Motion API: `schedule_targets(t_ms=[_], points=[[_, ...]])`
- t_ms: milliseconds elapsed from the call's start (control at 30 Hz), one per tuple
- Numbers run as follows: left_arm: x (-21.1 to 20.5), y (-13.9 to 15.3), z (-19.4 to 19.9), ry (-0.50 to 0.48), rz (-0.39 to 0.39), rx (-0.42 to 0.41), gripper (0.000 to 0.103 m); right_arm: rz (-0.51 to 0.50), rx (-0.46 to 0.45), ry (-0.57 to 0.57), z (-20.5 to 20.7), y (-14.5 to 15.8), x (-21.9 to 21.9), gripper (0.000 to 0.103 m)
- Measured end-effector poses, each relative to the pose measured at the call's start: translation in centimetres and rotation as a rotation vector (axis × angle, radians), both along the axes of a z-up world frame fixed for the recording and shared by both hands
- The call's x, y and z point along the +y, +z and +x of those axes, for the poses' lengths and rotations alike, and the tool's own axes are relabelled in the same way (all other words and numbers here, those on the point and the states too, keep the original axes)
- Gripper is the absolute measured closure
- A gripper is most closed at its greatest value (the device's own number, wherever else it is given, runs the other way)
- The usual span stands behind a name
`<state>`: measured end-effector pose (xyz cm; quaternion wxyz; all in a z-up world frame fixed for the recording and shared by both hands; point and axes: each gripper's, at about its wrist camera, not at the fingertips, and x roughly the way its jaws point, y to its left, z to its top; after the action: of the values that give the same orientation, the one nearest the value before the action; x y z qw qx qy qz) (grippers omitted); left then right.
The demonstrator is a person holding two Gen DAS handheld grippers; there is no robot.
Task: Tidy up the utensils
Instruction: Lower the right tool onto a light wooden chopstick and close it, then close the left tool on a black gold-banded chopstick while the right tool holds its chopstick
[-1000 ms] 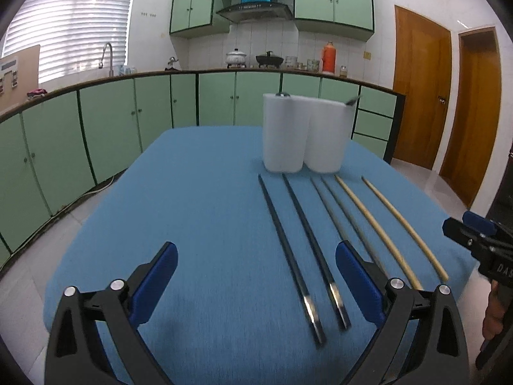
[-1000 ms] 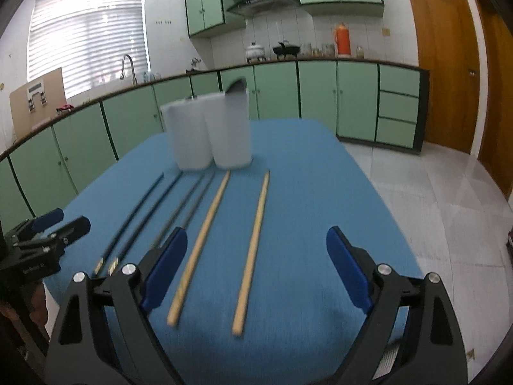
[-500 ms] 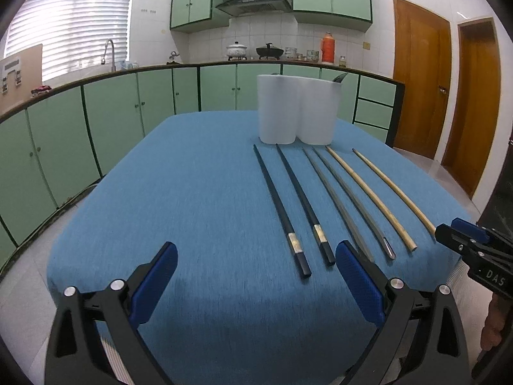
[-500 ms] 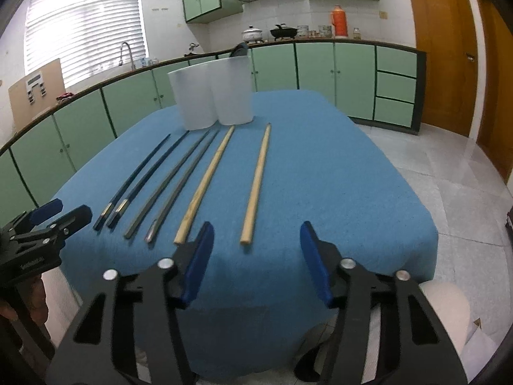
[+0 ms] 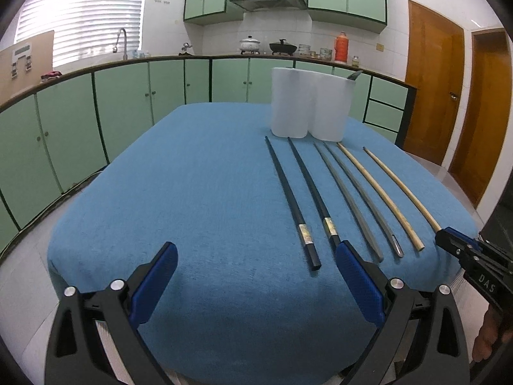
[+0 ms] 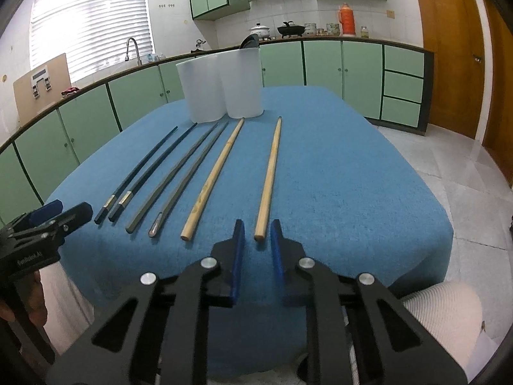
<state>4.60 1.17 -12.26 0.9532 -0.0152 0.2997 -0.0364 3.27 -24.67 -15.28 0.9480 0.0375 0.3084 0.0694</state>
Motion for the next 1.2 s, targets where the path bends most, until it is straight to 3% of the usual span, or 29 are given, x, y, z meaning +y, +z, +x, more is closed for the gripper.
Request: schedule_targets(t_ms=[433, 567, 700, 833, 1000, 1200], points=[[-0.7, -0.1, 0.6, -0.022, 0.006, 0.017, 0.008, -0.016, -0.005, -0.011, 0.2, -0.1, -0.4, 0.095], [-1.2, -0.6, 0.9, -0.048, 0.020, 0.044, 0.029, -0.009, -0.005, -0.009, 0.2, -0.1, -0.6, 0.095], [-1.7, -0.7, 0.8, -0.065, 0.038, 0.039, 0.043, -0.006, -0.005, -0.007, 0.3, -0.2, -0.7, 0.095], [-2.0, -0.7, 0.7, -0.082, 0.025, 0.040, 0.051, 0.001, -0.006, -0.007, 0.3, -0.2, -0.9, 0.095], [-2.5, -0.8, 0.7, -0.103, 0.002, 0.046, 0.074, 0.005, -0.007, -0.005, 0.2, -0.3, -1.0, 0.095], [-2.7, -0.9, 0.3, -0.114, -0.018, 0.050, 0.089, 0.014, -0.012, -0.009, 0.3, -0.3, -1.0, 0.095]])
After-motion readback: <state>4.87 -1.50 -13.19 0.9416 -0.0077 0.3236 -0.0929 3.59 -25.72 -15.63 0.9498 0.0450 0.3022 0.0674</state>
